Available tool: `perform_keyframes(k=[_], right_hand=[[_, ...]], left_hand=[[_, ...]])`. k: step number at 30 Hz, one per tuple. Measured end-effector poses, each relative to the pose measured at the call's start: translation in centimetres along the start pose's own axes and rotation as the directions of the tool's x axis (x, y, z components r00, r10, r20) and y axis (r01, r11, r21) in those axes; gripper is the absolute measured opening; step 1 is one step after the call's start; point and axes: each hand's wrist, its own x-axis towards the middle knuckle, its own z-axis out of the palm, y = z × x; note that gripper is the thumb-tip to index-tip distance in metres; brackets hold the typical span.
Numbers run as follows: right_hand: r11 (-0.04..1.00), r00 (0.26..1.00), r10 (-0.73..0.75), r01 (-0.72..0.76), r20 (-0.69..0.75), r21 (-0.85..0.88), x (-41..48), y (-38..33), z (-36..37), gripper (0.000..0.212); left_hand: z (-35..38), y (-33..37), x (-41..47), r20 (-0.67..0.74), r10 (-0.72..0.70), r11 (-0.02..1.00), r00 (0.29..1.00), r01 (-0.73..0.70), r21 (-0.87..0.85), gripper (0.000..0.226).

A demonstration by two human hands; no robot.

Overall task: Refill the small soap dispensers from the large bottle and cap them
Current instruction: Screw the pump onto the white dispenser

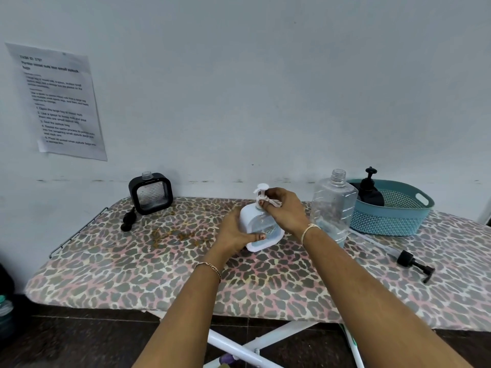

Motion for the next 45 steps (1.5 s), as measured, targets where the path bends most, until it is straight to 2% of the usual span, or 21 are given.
perform_keyframes(k=[3,6,8,11,14,18,21,23,25,27,31,33,37,40,42,45], right_hand=[[1.000,0.997,-0.011,0.010,-0.075,-0.017,-0.1,-0.3,-0.2,0.032],[1.000,0.995,-0.015,0.013,-0.102,-0.020,-0.5,-0.3,-0.1,0.039],[1.000,0.997,-0.012,0.011,-0.079,-0.014,-0.7,-0.2,-0.2,0.044],[0.998,0.999,-0.010,0.008,0.035,0.063,-1.0,0.1,-0.3,0.046],[0.995,0.998,-0.010,0.003,0.069,0.104,-1.3,0.6,-0.3,0.040],[0.997,0.994,-0.041,0.046,-0.097,0.055,-1.2,0.6,-0.3,0.032],[0.999,0.985,-0.040,0.040,-0.166,-0.002,-1.2,0.6,0.0,0.043],[0.999,0.996,-0.025,0.027,-0.086,0.018,-1.4,0.7,0.3,0.048],[0.994,1.000,0.004,-0.006,0.019,0.112,-1.7,0.7,0.3,0.048],[0.984,0.999,0.021,-0.027,0.038,0.175,-1.9,0.8,0.3,0.041],[0.986,0.987,0.041,-0.015,-0.155,0.166,-1.6,1.1,0.5,0.036],[0.995,0.982,0.044,-0.026,-0.184,0.100,-1.6,0.7,0.7,0.039],[0.996,0.997,0.033,-0.027,-0.074,0.083,-1.8,0.2,0.9,0.050],[0.991,0.999,0.045,-0.045,0.010,0.123,-2.0,0.4,0.9,0.043],[0.997,0.998,0.030,-0.026,-0.047,0.071,-1.9,0.5,0.9,0.039],[0.994,0.984,0.048,-0.030,-0.173,0.105,-1.9,0.6,0.7,0.038]], left_hand=[[-0.2,-0.1,0.1,0.031,-0.008,1.000,0.999,0.008,-0.016,0.082],[-0.9,-0.2,0.7,0.110,-0.031,0.999,0.993,0.030,0.018,0.087],[-1.1,-0.1,1.1,0.148,-0.052,0.998,0.988,0.047,0.038,0.089],[-1.2,-0.2,1.3,0.164,-0.080,0.997,0.983,0.076,0.028,0.092],[-1.2,-0.5,1.3,0.161,-0.082,0.997,0.984,0.079,0.025,0.088],[-0.7,-1.2,0.8,0.145,-0.046,0.999,0.988,0.045,0.009,0.098],[-0.3,-1.9,0.3,0.116,-0.018,1.000,0.993,0.017,0.015,0.099],[-0.1,-2.3,0.1,0.093,-0.008,1.000,0.996,0.007,0.010,0.094],[-0.1,-2.4,0.2,0.087,-0.010,1.000,0.996,0.008,0.018,0.091],[-0.1,-2.5,0.2,0.091,-0.015,1.000,0.996,0.014,0.013,0.092],[0.0,-2.4,0.1,0.085,-0.021,1.000,0.996,0.020,0.018,0.094],[-0.1,-2.3,0.2,0.082,-0.015,1.000,0.997,0.013,0.027,0.095],[0.2,-1.6,-0.2,0.065,0.013,0.999,0.998,-0.016,0.046,0.100],[0.5,-1.5,-0.3,0.022,0.032,0.997,0.999,-0.033,0.070,0.096],[0.6,-1.5,-0.4,0.013,0.035,0.996,0.999,-0.036,0.078,0.093],[0.6,-1.4,-0.6,0.003,0.039,0.998,0.999,-0.040,0.054,0.090]])
